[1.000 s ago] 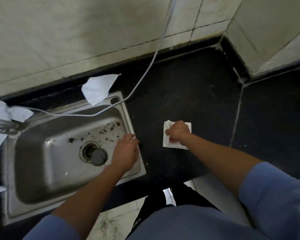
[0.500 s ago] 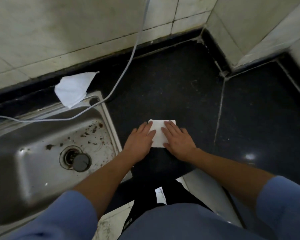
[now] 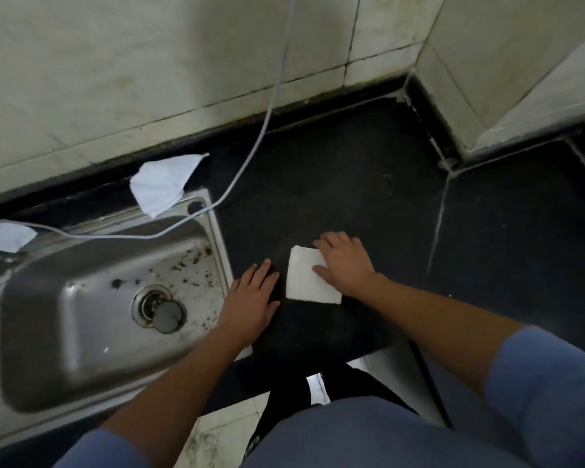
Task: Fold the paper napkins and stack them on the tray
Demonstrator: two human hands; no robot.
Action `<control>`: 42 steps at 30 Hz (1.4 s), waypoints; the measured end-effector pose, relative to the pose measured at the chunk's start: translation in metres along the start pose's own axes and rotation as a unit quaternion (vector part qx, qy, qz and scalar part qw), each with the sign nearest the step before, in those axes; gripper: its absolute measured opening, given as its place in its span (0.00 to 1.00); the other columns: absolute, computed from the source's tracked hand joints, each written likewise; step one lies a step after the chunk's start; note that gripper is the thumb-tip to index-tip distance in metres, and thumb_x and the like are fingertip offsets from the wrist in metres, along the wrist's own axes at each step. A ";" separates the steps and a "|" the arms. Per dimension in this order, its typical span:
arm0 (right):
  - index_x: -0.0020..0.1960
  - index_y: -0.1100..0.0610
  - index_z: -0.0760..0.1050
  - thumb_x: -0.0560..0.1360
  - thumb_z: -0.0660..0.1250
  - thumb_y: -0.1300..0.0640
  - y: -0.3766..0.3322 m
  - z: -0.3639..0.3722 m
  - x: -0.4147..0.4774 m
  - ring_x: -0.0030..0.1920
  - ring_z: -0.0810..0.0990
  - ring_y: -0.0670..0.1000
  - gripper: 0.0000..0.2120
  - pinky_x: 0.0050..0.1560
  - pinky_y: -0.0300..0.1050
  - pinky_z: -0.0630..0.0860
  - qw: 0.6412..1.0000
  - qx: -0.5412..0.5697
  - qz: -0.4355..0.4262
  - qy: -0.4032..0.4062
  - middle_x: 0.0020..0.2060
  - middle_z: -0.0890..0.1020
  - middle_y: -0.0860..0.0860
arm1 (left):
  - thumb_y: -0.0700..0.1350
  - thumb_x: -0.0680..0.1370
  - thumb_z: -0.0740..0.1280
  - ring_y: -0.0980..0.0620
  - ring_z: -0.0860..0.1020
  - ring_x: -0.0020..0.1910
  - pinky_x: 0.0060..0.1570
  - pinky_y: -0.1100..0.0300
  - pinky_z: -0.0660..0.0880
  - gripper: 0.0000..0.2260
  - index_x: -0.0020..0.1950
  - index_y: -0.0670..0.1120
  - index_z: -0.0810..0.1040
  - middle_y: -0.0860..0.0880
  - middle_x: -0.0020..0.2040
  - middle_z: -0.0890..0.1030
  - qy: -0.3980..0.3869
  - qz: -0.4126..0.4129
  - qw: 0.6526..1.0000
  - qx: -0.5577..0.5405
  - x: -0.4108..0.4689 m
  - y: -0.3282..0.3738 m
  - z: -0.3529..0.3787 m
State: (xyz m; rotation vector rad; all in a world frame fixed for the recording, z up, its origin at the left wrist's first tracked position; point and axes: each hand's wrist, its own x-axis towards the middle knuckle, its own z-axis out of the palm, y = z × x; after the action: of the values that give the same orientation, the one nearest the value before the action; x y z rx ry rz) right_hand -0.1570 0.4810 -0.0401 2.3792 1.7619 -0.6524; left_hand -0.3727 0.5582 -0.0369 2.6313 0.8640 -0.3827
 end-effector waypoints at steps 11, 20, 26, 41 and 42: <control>0.63 0.57 0.72 0.73 0.69 0.52 -0.019 -0.018 0.032 0.51 0.78 0.54 0.21 0.42 0.44 0.72 0.977 0.109 0.029 -0.179 0.55 0.78 0.54 | 0.50 0.76 0.66 0.44 0.69 0.67 0.64 0.49 0.68 0.20 0.67 0.46 0.72 0.45 0.71 0.69 0.023 -0.158 0.987 -0.029 -0.085 -0.011 0.010; 0.43 0.53 0.73 0.70 0.70 0.54 0.007 -0.028 -0.063 0.42 0.78 0.53 0.07 0.36 0.45 0.71 0.963 0.249 0.096 0.024 0.40 0.78 0.50 | 0.52 0.78 0.63 0.49 0.74 0.59 0.58 0.55 0.72 0.18 0.66 0.48 0.71 0.48 0.60 0.74 0.025 -0.030 0.999 -0.029 -0.050 -0.005 -0.025; 0.45 0.51 0.71 0.76 0.61 0.39 0.005 -0.007 -0.178 0.44 0.79 0.57 0.14 0.40 0.49 0.73 0.942 0.188 0.226 0.160 0.42 0.81 0.53 | 0.52 0.79 0.62 0.47 0.73 0.58 0.55 0.52 0.73 0.16 0.65 0.48 0.71 0.48 0.59 0.74 -0.001 0.142 0.989 0.044 -0.042 0.027 -0.028; 0.51 0.52 0.74 0.79 0.58 0.43 -0.028 0.162 -0.570 0.53 0.78 0.56 0.14 0.45 0.47 0.70 0.766 0.162 0.577 0.232 0.52 0.78 0.49 | 0.51 0.78 0.62 0.45 0.74 0.60 0.55 0.51 0.73 0.16 0.64 0.48 0.72 0.47 0.59 0.74 -0.054 0.487 0.856 0.165 -0.150 0.284 0.050; 0.51 0.52 0.74 0.79 0.58 0.43 -0.034 0.175 -0.597 0.53 0.78 0.56 0.14 0.45 0.47 0.70 0.754 0.164 0.592 0.233 0.52 0.78 0.49 | 0.51 0.78 0.62 0.45 0.74 0.59 0.55 0.52 0.73 0.16 0.64 0.48 0.72 0.47 0.58 0.74 -0.054 0.505 0.844 0.172 -0.165 0.306 0.060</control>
State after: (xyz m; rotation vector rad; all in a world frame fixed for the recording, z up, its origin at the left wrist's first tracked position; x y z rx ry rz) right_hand -0.3765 -0.0961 0.0465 3.3254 -0.1645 -0.1407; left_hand -0.3227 0.2171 0.0396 2.8852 -0.7332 -0.3885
